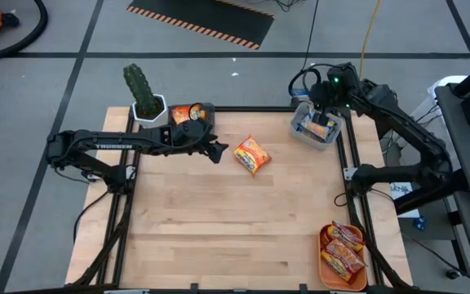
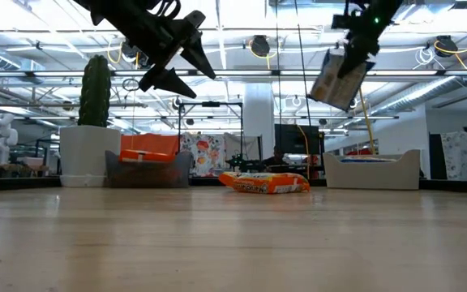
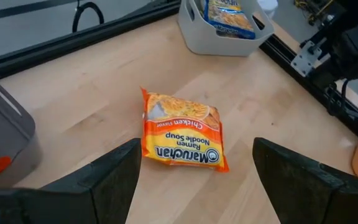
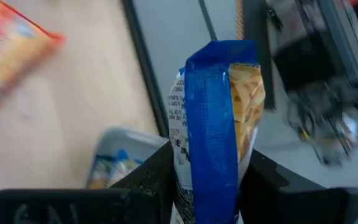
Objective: Sort Maruchan noodles
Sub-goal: Put the blue noodle pack into the gray bin
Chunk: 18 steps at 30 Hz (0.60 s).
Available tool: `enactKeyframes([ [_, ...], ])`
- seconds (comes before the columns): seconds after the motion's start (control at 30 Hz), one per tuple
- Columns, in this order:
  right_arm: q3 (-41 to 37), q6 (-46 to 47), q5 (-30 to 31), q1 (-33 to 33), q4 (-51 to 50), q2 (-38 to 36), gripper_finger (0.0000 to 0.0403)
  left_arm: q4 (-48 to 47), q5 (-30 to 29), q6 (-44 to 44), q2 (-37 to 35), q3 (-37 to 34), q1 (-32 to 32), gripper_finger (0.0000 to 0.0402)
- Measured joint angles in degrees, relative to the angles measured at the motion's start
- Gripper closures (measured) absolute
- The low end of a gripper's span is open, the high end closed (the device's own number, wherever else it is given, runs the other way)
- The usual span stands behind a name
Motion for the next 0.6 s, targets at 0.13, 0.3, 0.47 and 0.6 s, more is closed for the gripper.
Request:
enactKeyframes([
  [0.13, -2.35, 2.47, 6.56, -1.69, 0.21, 0.0, 0.0283, -0.02, 0.02, -0.02, 0.0, 0.0, 0.0, 0.0092],
  [0.3, -6.64, 7.49, 18.82, -1.84, -0.09, 0.0, 0.0283, -0.04, 0.0, -1.97, 0.0, 0.0, -0.07, 0.0092],
  [0.47, -9.58, 11.69, 19.87, -1.84, -3.85, -0.06, 0.0283, -0.04, -0.13, -2.11, 0.0, 0.0, 0.05, 0.0092],
  [0.6, -12.11, 15.25, 19.83, -1.84, -3.88, -0.02, 0.0283, -0.04, -0.26, 0.16, 0.0, 0.0, 0.69, 0.0092],
])
